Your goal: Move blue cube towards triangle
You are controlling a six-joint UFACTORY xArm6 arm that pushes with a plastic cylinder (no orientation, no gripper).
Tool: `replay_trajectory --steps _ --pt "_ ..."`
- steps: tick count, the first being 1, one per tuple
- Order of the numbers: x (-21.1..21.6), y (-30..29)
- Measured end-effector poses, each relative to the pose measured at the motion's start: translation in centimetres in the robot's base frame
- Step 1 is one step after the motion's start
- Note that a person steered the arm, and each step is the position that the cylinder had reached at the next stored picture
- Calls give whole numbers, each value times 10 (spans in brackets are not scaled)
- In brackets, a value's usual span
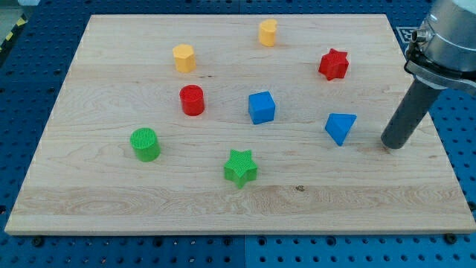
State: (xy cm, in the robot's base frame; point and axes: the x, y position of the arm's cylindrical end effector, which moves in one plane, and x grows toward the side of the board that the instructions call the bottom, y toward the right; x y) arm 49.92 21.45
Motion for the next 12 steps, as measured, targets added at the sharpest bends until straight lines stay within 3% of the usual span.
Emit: replay_trajectory --steps 2,3,4,8,11,12 --pt "38 -44" --pt "34 -57" --pt "1 -59" --pt "8 -84" --pt "5 -192" --pt "-23 -216"
